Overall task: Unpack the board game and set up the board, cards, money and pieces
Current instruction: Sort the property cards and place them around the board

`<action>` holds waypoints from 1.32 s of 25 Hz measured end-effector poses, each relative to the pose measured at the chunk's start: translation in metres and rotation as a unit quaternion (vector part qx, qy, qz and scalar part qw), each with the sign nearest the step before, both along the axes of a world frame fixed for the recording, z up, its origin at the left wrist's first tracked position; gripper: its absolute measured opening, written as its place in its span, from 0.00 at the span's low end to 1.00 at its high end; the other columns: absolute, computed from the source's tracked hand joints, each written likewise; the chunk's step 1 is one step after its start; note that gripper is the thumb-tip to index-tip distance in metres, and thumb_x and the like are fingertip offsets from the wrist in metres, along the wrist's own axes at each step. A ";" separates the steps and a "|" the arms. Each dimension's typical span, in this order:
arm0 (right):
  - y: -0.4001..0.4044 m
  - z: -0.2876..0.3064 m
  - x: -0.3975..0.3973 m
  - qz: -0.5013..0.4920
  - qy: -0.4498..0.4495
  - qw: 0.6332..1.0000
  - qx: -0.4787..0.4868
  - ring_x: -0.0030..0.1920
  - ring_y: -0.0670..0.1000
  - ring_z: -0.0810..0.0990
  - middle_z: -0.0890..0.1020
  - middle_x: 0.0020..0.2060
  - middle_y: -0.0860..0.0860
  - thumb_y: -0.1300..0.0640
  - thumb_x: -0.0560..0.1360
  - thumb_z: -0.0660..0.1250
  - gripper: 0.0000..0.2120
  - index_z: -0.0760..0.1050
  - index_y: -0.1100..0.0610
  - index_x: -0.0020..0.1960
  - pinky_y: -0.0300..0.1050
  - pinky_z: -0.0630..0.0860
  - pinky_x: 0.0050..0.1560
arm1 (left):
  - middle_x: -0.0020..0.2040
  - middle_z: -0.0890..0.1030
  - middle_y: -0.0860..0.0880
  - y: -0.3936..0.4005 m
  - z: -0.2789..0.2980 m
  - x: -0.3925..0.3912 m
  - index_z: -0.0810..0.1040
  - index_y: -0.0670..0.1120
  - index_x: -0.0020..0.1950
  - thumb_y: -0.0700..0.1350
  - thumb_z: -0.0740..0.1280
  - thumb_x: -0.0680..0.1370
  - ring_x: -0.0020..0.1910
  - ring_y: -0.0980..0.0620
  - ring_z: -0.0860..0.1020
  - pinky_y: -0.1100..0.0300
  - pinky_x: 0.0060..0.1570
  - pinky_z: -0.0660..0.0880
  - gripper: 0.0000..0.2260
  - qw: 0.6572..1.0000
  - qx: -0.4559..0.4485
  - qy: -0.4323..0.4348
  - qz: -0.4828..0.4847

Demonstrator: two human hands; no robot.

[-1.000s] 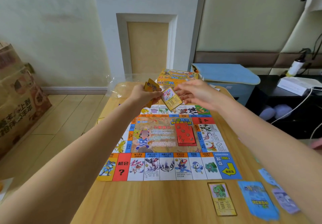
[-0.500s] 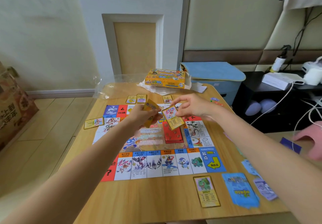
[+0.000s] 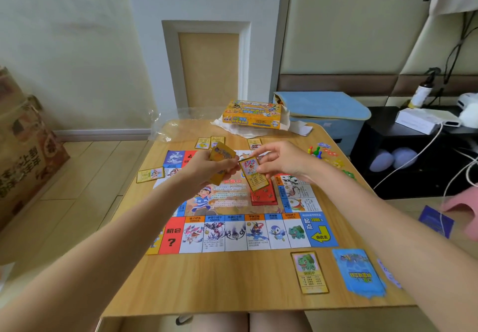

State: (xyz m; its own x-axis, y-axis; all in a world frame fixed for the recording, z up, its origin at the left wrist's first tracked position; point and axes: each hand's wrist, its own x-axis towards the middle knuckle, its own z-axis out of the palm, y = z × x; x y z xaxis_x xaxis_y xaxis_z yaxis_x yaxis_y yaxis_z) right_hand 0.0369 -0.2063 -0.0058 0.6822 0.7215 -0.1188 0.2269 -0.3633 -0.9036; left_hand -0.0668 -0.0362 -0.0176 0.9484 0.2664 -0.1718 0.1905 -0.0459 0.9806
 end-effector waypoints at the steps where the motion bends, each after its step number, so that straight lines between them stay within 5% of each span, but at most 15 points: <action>1: 0.004 -0.003 -0.004 0.000 0.001 1.000 0.001 0.34 0.50 0.78 0.80 0.37 0.55 0.69 0.71 0.69 0.16 0.75 0.63 0.58 0.35 0.78 0.34 | 0.35 0.81 0.48 0.003 0.001 -0.005 0.78 0.40 0.45 0.41 0.69 0.74 0.32 0.54 0.78 0.66 0.32 0.75 0.04 1.000 0.002 0.000 -0.003; 11: 0.044 -0.040 -0.081 0.133 0.040 0.989 -0.049 0.26 0.45 0.78 0.77 0.30 0.51 0.70 0.70 0.70 0.11 0.75 0.59 0.49 0.37 0.77 0.31 | 0.33 0.81 0.51 0.049 -0.016 -0.083 0.80 0.44 0.42 0.39 0.73 0.71 0.29 0.58 0.78 0.66 0.33 0.76 0.04 0.956 0.230 0.159 -0.092; 17: 0.052 -0.053 -0.105 0.171 0.017 0.982 -0.075 0.30 0.50 0.77 0.78 0.29 0.52 0.70 0.70 0.70 0.12 0.74 0.58 0.48 0.37 0.77 0.32 | 0.35 0.82 0.50 0.051 -0.033 -0.110 0.79 0.41 0.46 0.38 0.73 0.71 0.30 0.57 0.78 0.68 0.32 0.76 0.05 0.961 0.210 0.157 -0.089; 20: 0.052 -0.058 -0.114 0.178 -0.017 0.979 -0.102 0.29 0.47 0.78 0.79 0.28 0.49 0.67 0.70 0.72 0.11 0.75 0.60 0.51 0.38 0.76 0.31 | 0.38 0.81 0.47 0.049 -0.037 -0.115 0.78 0.41 0.46 0.37 0.72 0.72 0.31 0.57 0.78 0.68 0.33 0.77 0.06 0.953 0.228 0.167 -0.106; 25: 0.056 -0.058 -0.123 0.194 -0.126 0.958 -0.168 0.32 0.43 0.76 0.78 0.32 0.45 0.57 0.67 0.76 0.10 0.75 0.51 0.40 0.41 0.74 0.38 | 0.35 0.80 0.50 0.045 -0.033 -0.114 0.75 0.45 0.39 0.38 0.71 0.73 0.24 0.63 0.77 0.72 0.30 0.75 0.06 0.931 0.280 0.187 -0.139; 30: 0.064 -0.053 -0.131 0.223 -0.226 0.916 -0.244 0.37 0.47 0.74 0.74 0.32 0.43 0.51 0.68 0.75 0.13 0.73 0.56 0.43 0.38 0.68 0.34 | 0.33 0.79 0.53 0.046 -0.031 -0.107 0.75 0.47 0.39 0.42 0.72 0.73 0.25 0.64 0.76 0.70 0.32 0.75 0.07 0.895 0.348 0.207 -0.189; 32: 0.065 -0.052 -0.132 0.227 -0.267 0.898 -0.264 0.39 0.46 0.70 0.71 0.34 0.42 0.49 0.68 0.74 0.16 0.71 0.56 0.45 0.36 0.64 0.34 | 0.35 0.80 0.51 0.049 -0.031 -0.104 0.77 0.44 0.44 0.46 0.70 0.74 0.27 0.61 0.77 0.68 0.32 0.74 0.06 0.918 0.324 0.181 -0.143; 33: 0.065 -0.052 -0.133 0.230 -0.274 0.894 -0.270 0.38 0.45 0.69 0.69 0.35 0.42 0.48 0.68 0.74 0.17 0.70 0.56 0.46 0.36 0.63 0.32 | 0.37 0.80 0.48 0.050 -0.032 -0.102 0.78 0.41 0.48 0.48 0.69 0.75 0.30 0.57 0.78 0.66 0.32 0.74 0.10 0.952 0.242 0.158 -0.099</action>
